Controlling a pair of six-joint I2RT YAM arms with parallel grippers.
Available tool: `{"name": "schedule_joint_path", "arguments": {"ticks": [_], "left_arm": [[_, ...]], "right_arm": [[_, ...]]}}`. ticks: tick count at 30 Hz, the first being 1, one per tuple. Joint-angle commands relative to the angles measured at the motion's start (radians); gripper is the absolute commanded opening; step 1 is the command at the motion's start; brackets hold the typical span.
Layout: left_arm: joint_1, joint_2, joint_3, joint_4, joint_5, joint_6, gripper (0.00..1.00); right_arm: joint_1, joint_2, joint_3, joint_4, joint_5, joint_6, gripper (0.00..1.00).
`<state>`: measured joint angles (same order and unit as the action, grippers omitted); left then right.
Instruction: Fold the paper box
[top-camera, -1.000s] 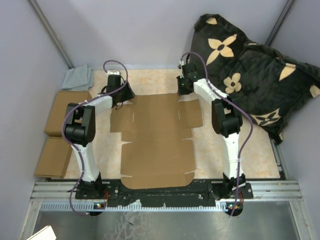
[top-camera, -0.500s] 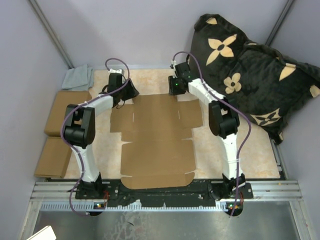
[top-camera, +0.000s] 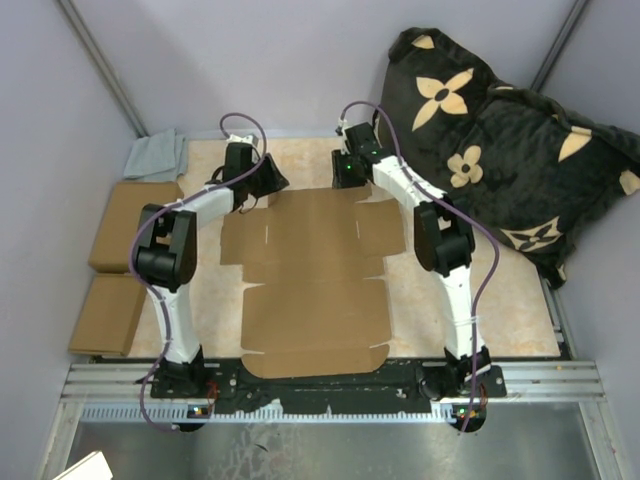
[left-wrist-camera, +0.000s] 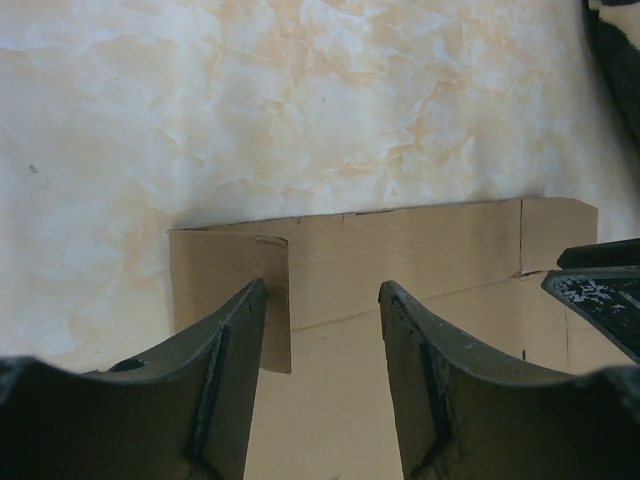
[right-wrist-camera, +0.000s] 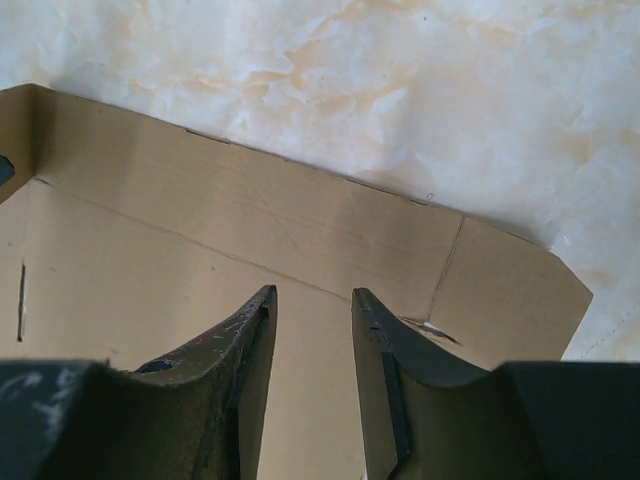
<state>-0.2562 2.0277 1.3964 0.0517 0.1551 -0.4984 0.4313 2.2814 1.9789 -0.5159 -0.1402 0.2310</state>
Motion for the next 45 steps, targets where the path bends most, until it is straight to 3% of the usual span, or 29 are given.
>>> {"name": "schedule_joint_path", "arguments": {"ticks": [1,10,14,16,28,39,45], "left_arm": [[-0.011,0.032,0.044,0.028,0.031,-0.012,0.56],[-0.012,0.105,0.055,0.013,0.012,-0.016,0.56],[-0.012,0.115,0.053,-0.007,-0.011,-0.017,0.56],[-0.012,0.117,0.051,-0.013,-0.018,-0.016,0.56],[-0.011,0.131,0.046,-0.041,-0.033,-0.012,0.56],[-0.012,0.130,0.038,-0.038,-0.023,-0.017,0.56],[-0.011,0.126,0.038,-0.039,-0.019,-0.017,0.56]], "right_arm": [[0.000,-0.005,0.026,0.018,0.014,0.004,0.37],[-0.026,-0.123,-0.104,0.089,0.119,0.056,0.34],[-0.052,-0.132,-0.108,0.058,0.245,0.084,0.09],[-0.061,-0.129,-0.107,0.046,0.282,0.089,0.04],[-0.068,-0.110,-0.102,-0.024,0.515,0.107,0.00],[-0.066,-0.108,-0.144,0.114,0.127,0.037,0.04],[-0.065,-0.141,-0.176,0.171,0.014,0.043,0.05]]}}
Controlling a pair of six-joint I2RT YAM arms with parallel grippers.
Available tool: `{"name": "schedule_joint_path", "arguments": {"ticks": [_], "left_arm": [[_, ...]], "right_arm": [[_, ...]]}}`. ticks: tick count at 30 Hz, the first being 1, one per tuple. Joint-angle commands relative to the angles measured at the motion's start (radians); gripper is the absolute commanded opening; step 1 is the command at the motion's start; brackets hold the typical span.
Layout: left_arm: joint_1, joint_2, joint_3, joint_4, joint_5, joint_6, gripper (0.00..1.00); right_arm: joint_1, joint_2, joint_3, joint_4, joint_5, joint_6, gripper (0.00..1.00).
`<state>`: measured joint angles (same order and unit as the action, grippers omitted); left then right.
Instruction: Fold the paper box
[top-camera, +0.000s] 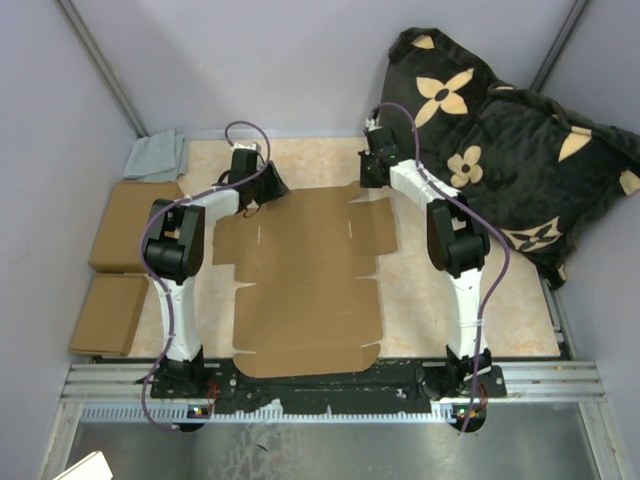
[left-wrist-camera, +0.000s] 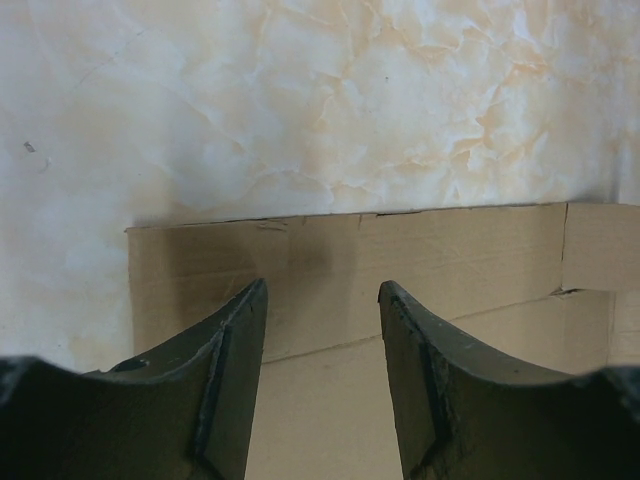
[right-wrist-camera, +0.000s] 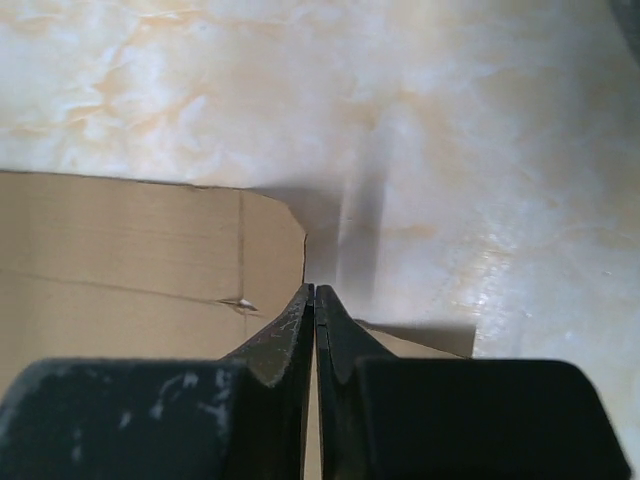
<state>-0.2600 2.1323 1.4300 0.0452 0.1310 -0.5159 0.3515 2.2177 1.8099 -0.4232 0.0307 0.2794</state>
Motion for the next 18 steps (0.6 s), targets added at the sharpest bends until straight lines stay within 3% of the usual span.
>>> {"name": "schedule_joint_path", "arguments": {"ticks": [1,18], "left_arm": [[-0.008,0.022,0.005,-0.032,0.008,0.001,0.56],[-0.007,0.028,-0.012,-0.039,0.009,0.000,0.56]], "right_arm": [[0.014,-0.076,-0.005,0.081,-0.177,-0.004,0.05],[0.039,0.099,0.119,0.058,-0.275,0.038,0.07]]}}
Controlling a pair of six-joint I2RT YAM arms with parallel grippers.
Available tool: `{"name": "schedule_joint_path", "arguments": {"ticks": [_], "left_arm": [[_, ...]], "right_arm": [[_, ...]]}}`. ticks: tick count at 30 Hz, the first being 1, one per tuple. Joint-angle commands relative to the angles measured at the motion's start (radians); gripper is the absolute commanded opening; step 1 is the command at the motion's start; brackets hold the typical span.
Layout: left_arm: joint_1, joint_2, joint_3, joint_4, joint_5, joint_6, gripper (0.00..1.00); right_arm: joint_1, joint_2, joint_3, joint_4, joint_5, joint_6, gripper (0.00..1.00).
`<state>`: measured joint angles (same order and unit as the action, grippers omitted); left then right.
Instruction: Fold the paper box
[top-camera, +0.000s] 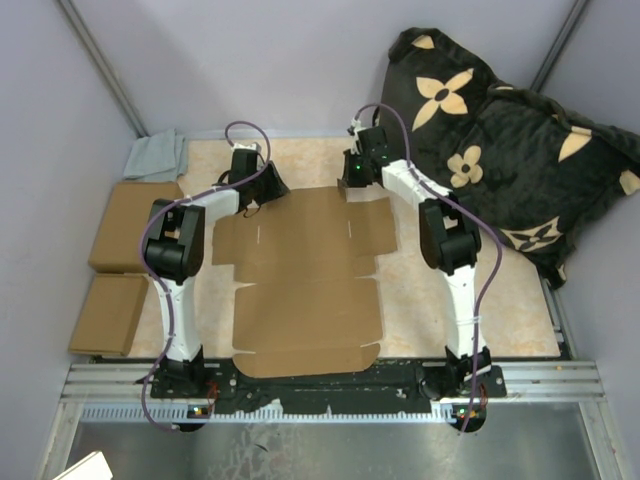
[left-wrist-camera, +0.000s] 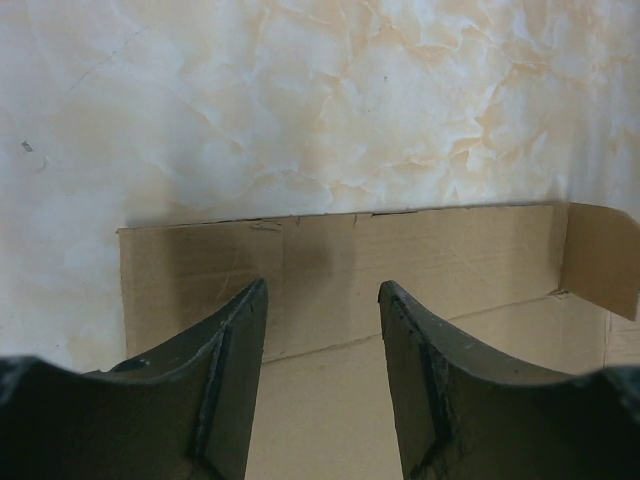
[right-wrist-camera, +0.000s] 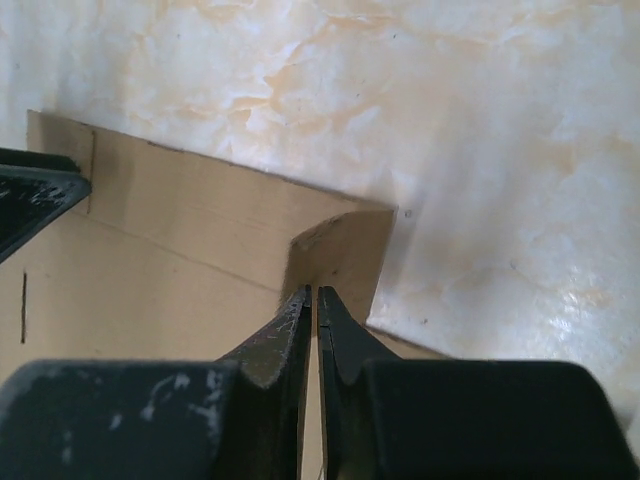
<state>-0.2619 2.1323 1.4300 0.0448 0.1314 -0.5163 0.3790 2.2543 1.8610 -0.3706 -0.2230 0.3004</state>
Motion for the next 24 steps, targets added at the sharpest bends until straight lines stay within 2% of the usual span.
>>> {"name": "schedule_joint_path", "arguments": {"ticks": [1,6,13,20,22,24], "left_arm": [[-0.005,0.028,-0.012,-0.041,0.008,0.000,0.56],[-0.005,0.027,-0.021,-0.043,0.007,-0.005,0.56],[-0.005,0.029,-0.014,-0.046,0.040,-0.032,0.56],[-0.005,-0.067,-0.019,-0.079,0.022,-0.005,0.60],[-0.004,-0.122,-0.020,-0.096,0.002,0.008,0.63],[-0.004,-0.182,-0.023,-0.117,-0.019,0.021,0.66]], "right_arm": [[0.013,0.081,0.082,-0.003,-0.021,0.018,0.07],[0.020,0.143,0.129,-0.043,-0.005,0.024,0.07],[0.020,0.149,0.146,-0.066,0.038,0.021,0.08],[0.020,0.052,0.116,-0.059,0.079,-0.003,0.11],[0.019,-0.003,0.096,-0.054,0.101,-0.004,0.18],[0.018,-0.066,0.075,-0.059,0.112,-0.005,0.31]]}}
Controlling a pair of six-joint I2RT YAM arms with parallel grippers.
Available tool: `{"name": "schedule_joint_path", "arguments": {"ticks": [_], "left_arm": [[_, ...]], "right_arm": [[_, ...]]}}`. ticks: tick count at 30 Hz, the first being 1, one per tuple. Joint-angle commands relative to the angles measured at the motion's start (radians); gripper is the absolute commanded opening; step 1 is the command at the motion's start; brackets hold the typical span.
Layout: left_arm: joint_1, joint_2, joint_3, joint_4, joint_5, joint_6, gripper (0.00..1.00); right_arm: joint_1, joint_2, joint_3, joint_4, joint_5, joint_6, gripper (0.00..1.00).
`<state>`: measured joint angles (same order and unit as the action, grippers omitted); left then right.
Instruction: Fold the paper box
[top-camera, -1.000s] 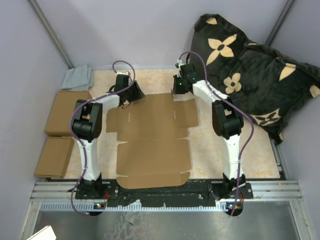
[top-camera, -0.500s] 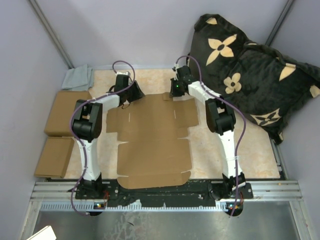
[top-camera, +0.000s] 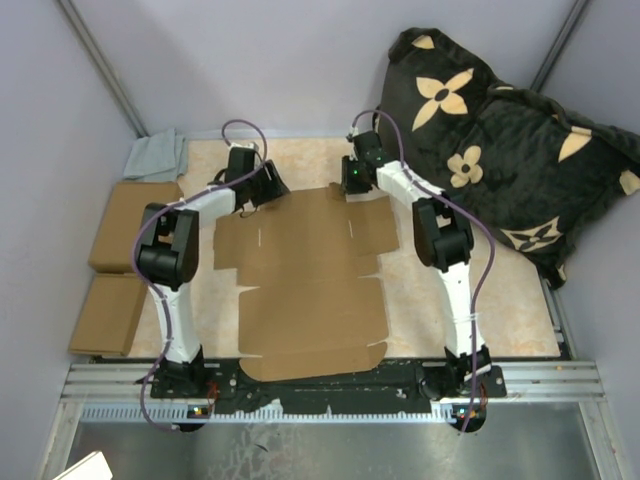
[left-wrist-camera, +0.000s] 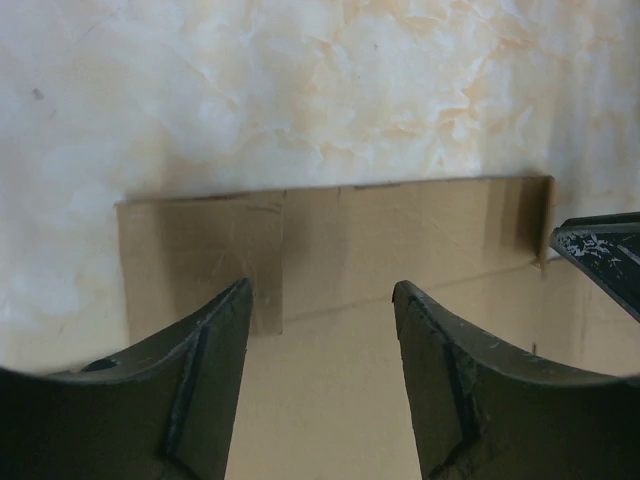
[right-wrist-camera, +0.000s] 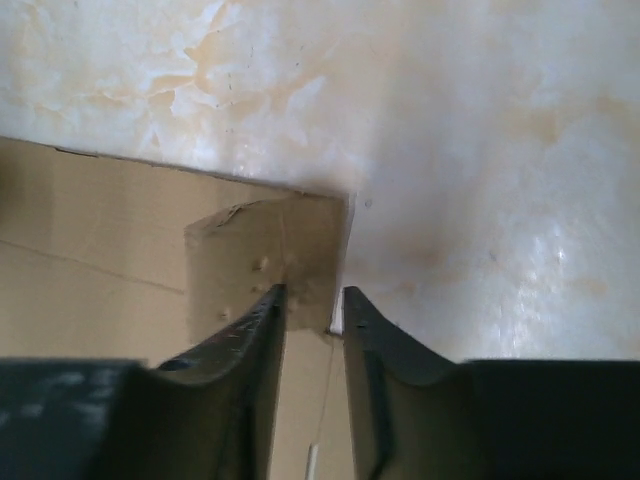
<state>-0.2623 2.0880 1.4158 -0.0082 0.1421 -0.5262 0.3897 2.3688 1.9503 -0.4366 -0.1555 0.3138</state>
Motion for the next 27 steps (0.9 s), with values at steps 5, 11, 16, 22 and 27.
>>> {"name": "schedule_joint_path", "arguments": {"ticks": [5,11,16,22,27], "left_arm": [[-0.003,-0.314,-0.088,-0.117,-0.053,0.046,0.71],[-0.003,-0.579,-0.364,-0.202,-0.070,0.036,0.74],[-0.002,-0.821,-0.664,-0.193,-0.069,-0.018,0.77],[-0.002,-0.981,-0.825,-0.186,-0.034,-0.053,0.81],[-0.002,-1.046,-0.873,-0.186,-0.045,-0.103,0.90]], "right_arm": [[0.007,-0.374,-0.134,-0.020,0.068,0.001,0.51],[0.009,-0.659,-0.538,-0.006,0.034,0.071,0.54],[0.061,-0.854,-0.859,0.043,0.060,0.109,0.54],[0.080,-0.956,-1.069,0.112,0.044,0.187,0.54],[0.081,-0.963,-1.126,0.134,0.075,0.217,0.54]]}}
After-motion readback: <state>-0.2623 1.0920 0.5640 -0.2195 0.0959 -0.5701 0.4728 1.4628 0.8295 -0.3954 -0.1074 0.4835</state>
